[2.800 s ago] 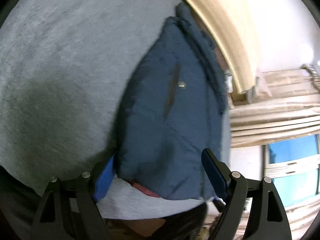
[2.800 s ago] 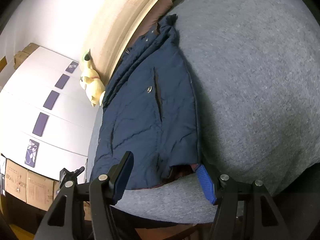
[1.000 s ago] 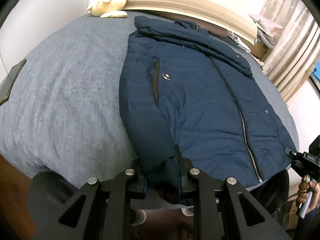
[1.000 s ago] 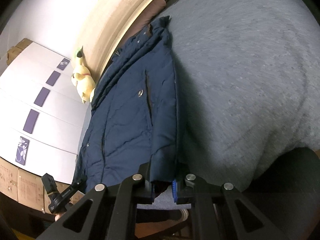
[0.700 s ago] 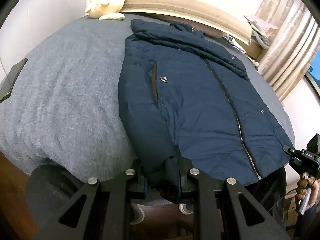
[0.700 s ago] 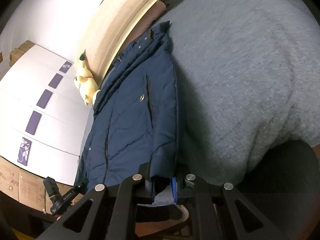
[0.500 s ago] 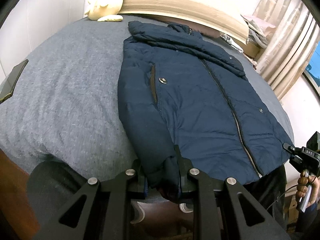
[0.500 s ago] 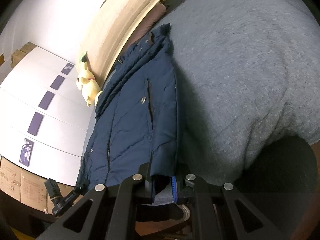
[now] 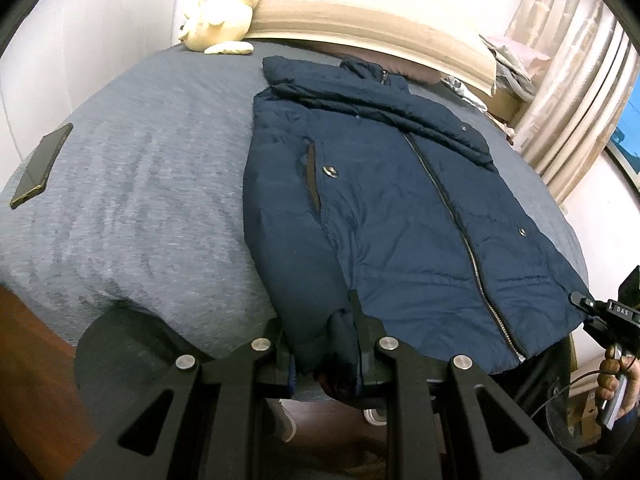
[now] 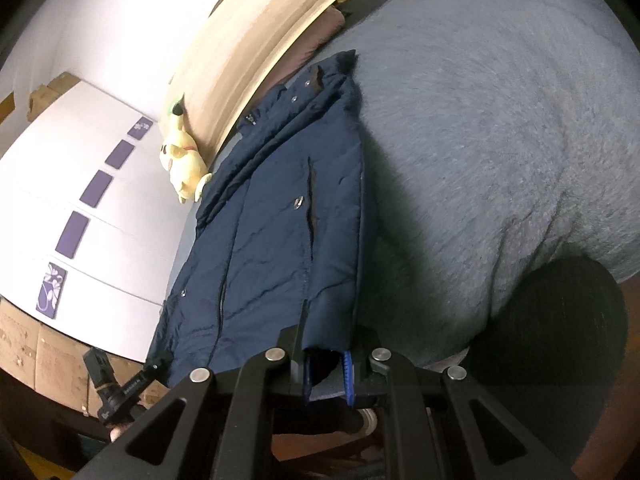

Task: Fold large clothes
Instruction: 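Hold the hem with both tools and carry it over the jacket body toward the collar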

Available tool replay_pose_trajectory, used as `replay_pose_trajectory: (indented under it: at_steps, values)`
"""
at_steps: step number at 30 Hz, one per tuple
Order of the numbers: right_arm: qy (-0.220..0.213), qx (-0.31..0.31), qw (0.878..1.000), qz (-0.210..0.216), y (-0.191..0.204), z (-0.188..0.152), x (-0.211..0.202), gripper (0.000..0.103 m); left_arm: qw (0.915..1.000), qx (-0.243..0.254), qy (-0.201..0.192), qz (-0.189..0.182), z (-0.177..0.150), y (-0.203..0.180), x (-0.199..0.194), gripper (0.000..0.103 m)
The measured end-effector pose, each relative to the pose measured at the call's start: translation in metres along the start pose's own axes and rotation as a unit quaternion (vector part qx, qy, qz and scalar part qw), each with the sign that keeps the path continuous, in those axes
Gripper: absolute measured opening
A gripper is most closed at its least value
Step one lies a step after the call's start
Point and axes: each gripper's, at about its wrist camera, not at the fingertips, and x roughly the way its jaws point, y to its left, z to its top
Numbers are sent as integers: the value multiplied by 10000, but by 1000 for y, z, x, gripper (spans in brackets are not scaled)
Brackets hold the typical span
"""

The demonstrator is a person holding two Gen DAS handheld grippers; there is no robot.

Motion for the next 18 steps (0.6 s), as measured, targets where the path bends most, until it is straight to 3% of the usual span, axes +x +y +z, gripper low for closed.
replay_pose_trajectory:
  at_steps: [18]
  values:
    - [59, -335, 9994, -44, 5, 10, -11, 12, 9999, 93, -128, 66, -9, -1, -22, 20]
